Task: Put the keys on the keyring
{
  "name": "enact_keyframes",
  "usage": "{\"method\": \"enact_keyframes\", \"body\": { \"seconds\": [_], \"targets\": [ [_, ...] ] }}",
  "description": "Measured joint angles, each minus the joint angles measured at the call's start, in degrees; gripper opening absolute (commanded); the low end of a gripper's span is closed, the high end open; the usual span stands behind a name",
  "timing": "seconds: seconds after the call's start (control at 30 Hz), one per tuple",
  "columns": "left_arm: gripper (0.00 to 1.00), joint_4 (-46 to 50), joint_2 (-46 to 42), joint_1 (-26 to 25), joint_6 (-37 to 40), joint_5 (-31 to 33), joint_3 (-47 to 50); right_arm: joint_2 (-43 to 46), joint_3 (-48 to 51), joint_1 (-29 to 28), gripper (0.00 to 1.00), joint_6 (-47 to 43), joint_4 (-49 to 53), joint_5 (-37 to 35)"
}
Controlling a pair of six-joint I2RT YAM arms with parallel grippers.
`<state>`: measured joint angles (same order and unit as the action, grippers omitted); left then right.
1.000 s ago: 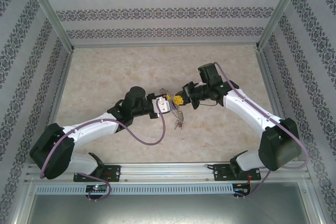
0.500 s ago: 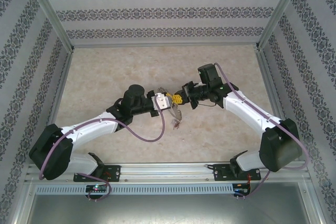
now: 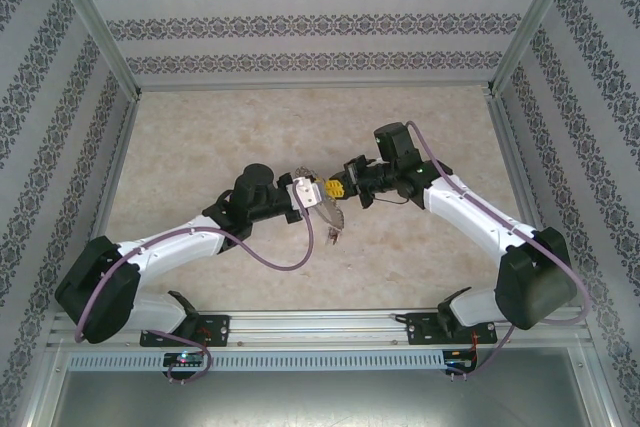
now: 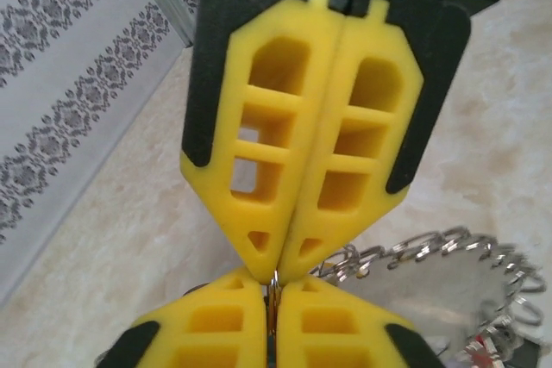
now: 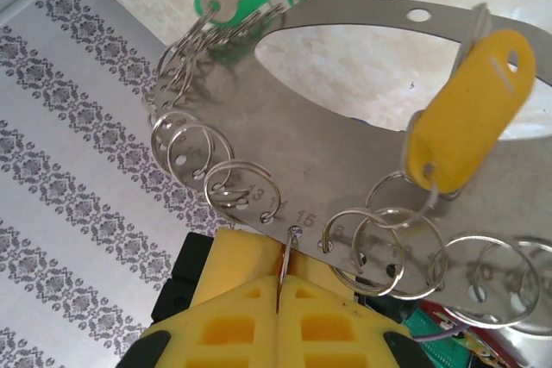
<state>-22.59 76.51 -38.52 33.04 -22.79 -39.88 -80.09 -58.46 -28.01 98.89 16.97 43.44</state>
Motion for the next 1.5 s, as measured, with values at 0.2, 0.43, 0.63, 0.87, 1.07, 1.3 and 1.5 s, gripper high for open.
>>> {"method": "enact_keyframes", "body": {
  "seconds": [0.2,0.43,0.63,0.87,1.07,1.3,1.5],
  "targets": [
    [0.0,0.07,0.0,0.0,-0.09,0.35,0.0,0.02,0.09,0.0,0.16,0.35,-0.13,-0.35],
    [0.0,6.27,0.0,0.63,-0.17,-0.46,-2.43,2.34,1.42,1.36,0.31,-9.29,1.29,-0.11],
    [0.0,9.22,-0.09,1.53,-0.37,-3.65,-3.43,8.68,3.56,4.42,0.33,-30.93,1.53,-1.01],
    [0.0,12.55,-2.34,2.56,-0.33,-10.45,-4.11,16.61,7.04,0.68,0.36,-84.24,0.81,-4.94],
    [0.0,15.5,-3.34,3.13,-0.2,-14.88,-5.66,14.73,9.07,-1.49,0.39,-120.17,1.86,-1.53],
    [0.0,17.99,-4.63,3.41,0.9,-17.81,-5.68,12.79,8.13,-1.51,0.35,-137.59,2.34,-0.92],
    [0.0,19.85,-5.9,3.41,2.4,-18.86,-6.36,11.15,5.33,-1.92,0.31,-142.42,3.02,0.26]
  ]
}}
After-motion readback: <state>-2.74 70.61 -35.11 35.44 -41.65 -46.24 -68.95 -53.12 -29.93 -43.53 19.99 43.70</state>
